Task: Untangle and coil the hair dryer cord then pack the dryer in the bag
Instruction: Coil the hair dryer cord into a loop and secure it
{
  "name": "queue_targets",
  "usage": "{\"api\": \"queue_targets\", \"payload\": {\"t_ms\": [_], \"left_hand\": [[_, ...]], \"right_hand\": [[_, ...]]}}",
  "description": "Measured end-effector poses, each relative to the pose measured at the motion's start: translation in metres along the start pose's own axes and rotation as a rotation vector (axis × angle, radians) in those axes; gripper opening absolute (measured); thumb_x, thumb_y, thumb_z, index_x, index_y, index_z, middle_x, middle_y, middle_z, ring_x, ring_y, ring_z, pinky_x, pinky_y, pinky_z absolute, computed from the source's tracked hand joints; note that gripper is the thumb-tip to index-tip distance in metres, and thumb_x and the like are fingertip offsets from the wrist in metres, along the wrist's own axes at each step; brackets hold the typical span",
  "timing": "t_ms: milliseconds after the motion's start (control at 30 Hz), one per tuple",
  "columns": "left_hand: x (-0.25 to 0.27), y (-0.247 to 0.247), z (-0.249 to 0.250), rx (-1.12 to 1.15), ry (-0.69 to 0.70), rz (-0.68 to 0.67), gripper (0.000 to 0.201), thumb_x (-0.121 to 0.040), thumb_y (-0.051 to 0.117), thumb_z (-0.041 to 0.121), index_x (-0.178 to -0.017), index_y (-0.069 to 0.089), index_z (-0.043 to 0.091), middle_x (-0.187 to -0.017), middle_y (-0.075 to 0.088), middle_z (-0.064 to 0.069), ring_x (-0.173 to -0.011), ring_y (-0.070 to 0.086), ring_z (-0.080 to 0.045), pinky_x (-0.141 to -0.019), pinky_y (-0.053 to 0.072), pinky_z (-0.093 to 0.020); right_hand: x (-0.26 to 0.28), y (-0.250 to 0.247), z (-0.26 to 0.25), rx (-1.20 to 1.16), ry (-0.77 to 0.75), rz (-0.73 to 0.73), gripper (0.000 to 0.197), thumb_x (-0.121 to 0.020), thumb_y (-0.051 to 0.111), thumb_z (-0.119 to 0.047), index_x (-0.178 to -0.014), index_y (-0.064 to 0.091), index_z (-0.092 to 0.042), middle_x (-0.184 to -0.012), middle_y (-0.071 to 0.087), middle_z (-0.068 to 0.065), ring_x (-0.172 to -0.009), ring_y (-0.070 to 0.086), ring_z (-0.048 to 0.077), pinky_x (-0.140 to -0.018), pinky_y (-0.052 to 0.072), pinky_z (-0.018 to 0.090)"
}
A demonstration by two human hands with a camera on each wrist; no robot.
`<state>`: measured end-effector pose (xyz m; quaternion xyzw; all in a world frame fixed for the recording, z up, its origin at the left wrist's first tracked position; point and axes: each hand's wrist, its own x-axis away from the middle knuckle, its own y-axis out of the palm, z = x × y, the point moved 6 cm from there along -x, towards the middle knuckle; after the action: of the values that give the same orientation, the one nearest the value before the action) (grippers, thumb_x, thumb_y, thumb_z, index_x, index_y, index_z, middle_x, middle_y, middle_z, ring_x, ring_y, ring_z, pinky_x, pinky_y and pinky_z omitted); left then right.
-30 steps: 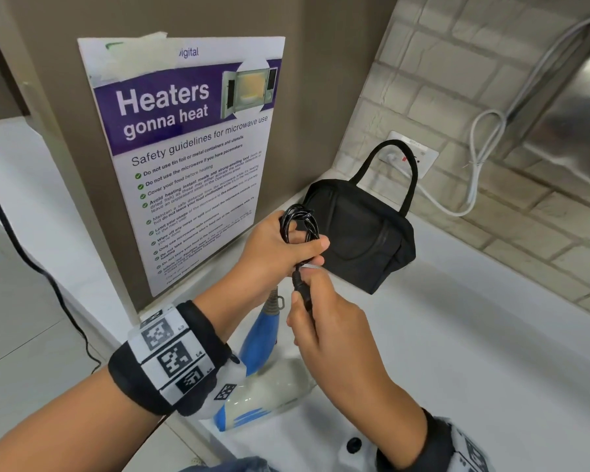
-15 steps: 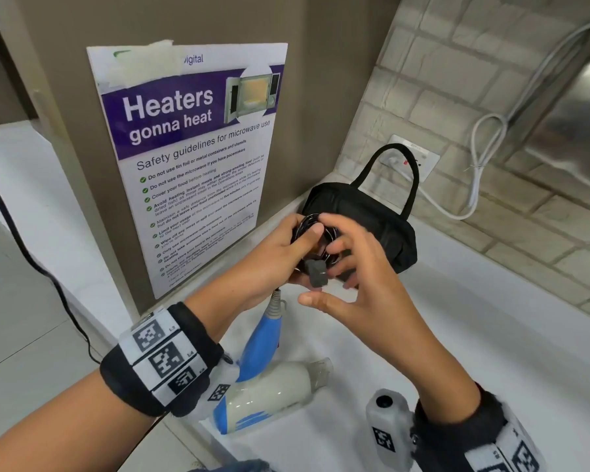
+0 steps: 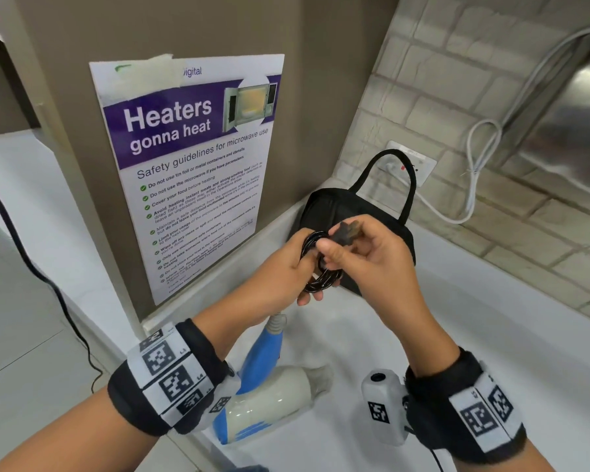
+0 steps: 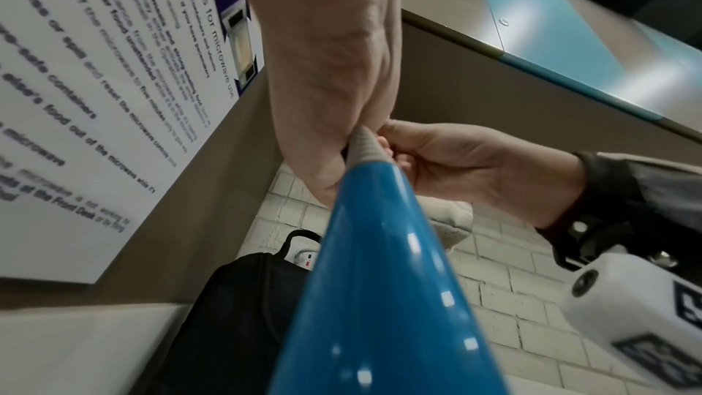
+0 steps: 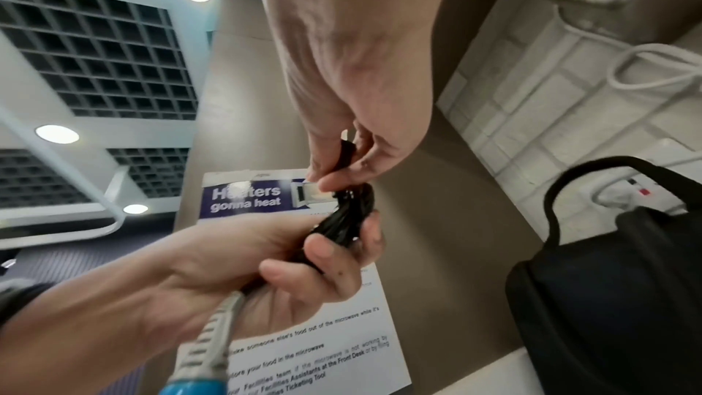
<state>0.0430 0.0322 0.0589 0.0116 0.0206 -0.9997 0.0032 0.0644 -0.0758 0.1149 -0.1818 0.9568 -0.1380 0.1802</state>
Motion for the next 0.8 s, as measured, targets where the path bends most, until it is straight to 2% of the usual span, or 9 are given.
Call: {"api": "queue_targets", "payload": {"t_ms": [100, 167, 233, 300, 400, 533, 633, 700, 800], "left_hand": [[-0.003, -0.001, -0.003, 0.036, -0.06, -0.005, 0.019, -0.097, 0.037, 0.014, -0.11, 0.05, 0.012, -0.084, 0.065, -0.011, -0.059, 0.058, -0.02, -0.047, 0.041, -0.027], [-0.005, -0.004, -0.006, 0.177, -0.162, -0.005, 0.022, -0.097, 0.041, 0.017, -0.115, 0.053, 0.011, -0.091, 0.066, -0.014, -0.07, 0.063, -0.024, -0.051, 0.049, -0.025], [-0.008, -0.01, -0.007, 0.353, -0.226, -0.001, 0.019, -0.097, 0.044, 0.014, -0.112, 0.055, 0.008, -0.095, 0.066, -0.019, -0.086, 0.065, -0.031, -0.066, 0.056, -0.033], [-0.007, -0.012, -0.007, 0.473, -0.222, -0.021, 0.011, -0.094, 0.049, 0.008, -0.103, 0.056, 0.01, -0.084, 0.063, -0.011, -0.083, 0.065, -0.023, -0.074, 0.057, -0.037], [-0.005, -0.012, -0.005, 0.379, -0.185, -0.03, 0.019, -0.086, 0.064, 0.007, -0.104, 0.057, 0.011, -0.083, 0.068, -0.006, -0.074, 0.068, -0.016, -0.064, 0.057, -0.027], [-0.009, -0.022, -0.013, 0.332, -0.184, 0.139, 0.034, -0.072, 0.078, 0.01, -0.103, 0.063, 0.012, -0.086, 0.069, -0.009, -0.075, 0.068, -0.017, -0.064, 0.057, -0.024], [-0.011, -0.021, -0.012, 0.252, -0.145, 0.188, 0.023, -0.071, 0.079, 0.009, -0.091, 0.067, 0.008, -0.074, 0.068, -0.005, -0.067, 0.066, -0.013, -0.06, 0.057, -0.021], [-0.012, -0.02, -0.012, 0.215, -0.138, 0.226, 0.013, -0.074, 0.076, 0.009, -0.085, 0.069, 0.007, -0.07, 0.066, -0.003, -0.065, 0.064, -0.012, -0.061, 0.057, -0.021], [-0.015, -0.019, -0.014, 0.173, -0.137, 0.255, 0.01, -0.077, 0.074, 0.016, -0.084, 0.071, 0.011, -0.068, 0.068, 0.001, -0.066, 0.065, -0.01, -0.058, 0.054, -0.019]], "right_hand": [[0.01, 0.015, -0.01, 0.13, -0.138, -0.082, 0.013, -0.08, 0.073, -0.015, -0.089, 0.063, -0.015, -0.085, 0.063, 0.005, -0.068, 0.067, 0.021, -0.058, 0.058, 0.038], [0.015, 0.017, -0.01, 0.215, -0.188, -0.076, 0.011, -0.082, 0.07, -0.016, -0.09, 0.063, -0.017, -0.089, 0.06, -0.005, -0.078, 0.063, 0.014, -0.065, 0.055, 0.029], [0.02, 0.017, -0.009, 0.269, -0.217, -0.049, 0.011, -0.081, 0.069, -0.011, -0.087, 0.061, -0.017, -0.087, 0.058, -0.008, -0.082, 0.059, 0.011, -0.069, 0.05, 0.019], [0.025, 0.018, -0.006, 0.319, -0.211, -0.02, 0.014, -0.078, 0.069, -0.006, -0.08, 0.059, -0.014, -0.082, 0.057, -0.005, -0.077, 0.056, 0.009, -0.065, 0.045, 0.013], [0.03, 0.019, 0.001, 0.399, -0.165, 0.049, 0.017, -0.074, 0.069, -0.004, -0.075, 0.055, -0.013, -0.077, 0.055, -0.002, -0.072, 0.051, 0.007, -0.062, 0.039, 0.009], [0.036, 0.026, 0.007, 0.499, -0.105, 0.054, 0.016, -0.083, 0.063, -0.011, -0.094, 0.052, -0.016, -0.095, 0.055, -0.002, -0.083, 0.053, 0.005, -0.072, 0.039, 0.005], [0.037, 0.031, 0.009, 0.627, -0.04, 0.01, 0.01, -0.092, 0.053, -0.017, -0.1, 0.047, -0.015, -0.098, 0.049, -0.001, -0.081, 0.05, 0.01, -0.067, 0.038, 0.008], [0.035, 0.033, 0.008, 0.624, 0.004, -0.038, 0.008, -0.095, 0.047, -0.019, -0.095, 0.039, -0.018, -0.089, 0.048, -0.002, -0.071, 0.048, 0.01, -0.06, 0.038, 0.011], [0.035, 0.04, 0.0, 0.6, -0.058, -0.072, 0.015, -0.095, 0.045, -0.016, -0.087, 0.033, -0.019, -0.068, 0.044, -0.006, -0.057, 0.043, 0.007, -0.055, 0.038, 0.015]]}}
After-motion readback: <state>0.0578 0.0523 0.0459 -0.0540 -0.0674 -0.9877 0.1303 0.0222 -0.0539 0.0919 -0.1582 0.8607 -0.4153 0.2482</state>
